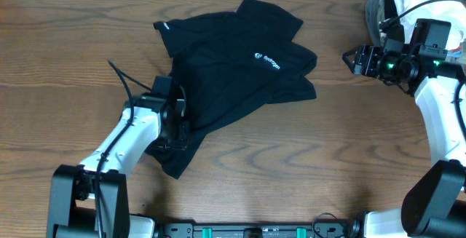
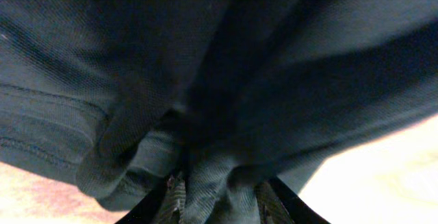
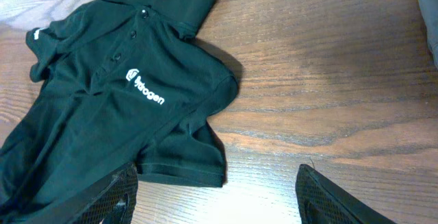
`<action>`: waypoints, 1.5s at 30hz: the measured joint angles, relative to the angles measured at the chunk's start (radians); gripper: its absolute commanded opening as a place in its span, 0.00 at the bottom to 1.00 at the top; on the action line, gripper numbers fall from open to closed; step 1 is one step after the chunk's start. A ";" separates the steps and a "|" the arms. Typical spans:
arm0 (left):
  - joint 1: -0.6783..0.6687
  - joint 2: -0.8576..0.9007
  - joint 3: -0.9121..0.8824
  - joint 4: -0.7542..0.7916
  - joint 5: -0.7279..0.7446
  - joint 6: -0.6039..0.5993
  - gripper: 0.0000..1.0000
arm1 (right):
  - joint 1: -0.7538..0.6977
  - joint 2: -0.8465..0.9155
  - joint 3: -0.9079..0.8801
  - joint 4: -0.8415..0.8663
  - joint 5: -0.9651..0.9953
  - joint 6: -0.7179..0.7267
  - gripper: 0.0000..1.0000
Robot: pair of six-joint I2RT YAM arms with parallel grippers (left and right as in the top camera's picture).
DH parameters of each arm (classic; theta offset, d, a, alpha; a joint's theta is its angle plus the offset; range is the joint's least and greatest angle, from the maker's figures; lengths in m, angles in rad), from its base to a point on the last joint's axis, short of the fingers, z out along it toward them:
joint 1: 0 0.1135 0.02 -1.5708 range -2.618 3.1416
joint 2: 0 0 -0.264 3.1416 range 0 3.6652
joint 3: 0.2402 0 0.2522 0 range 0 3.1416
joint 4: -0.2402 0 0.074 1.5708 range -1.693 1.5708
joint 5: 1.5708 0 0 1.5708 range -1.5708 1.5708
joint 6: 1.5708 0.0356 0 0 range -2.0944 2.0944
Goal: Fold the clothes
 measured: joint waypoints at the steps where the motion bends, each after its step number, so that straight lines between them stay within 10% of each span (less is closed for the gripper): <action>1: 0.000 -0.001 0.010 -0.007 0.006 0.000 0.36 | 0.002 0.000 0.000 0.000 0.001 0.000 0.72; 45: 0.107 -0.006 -0.008 0.009 0.090 0.133 0.55 | 0.019 0.000 0.000 -0.007 0.001 0.000 0.72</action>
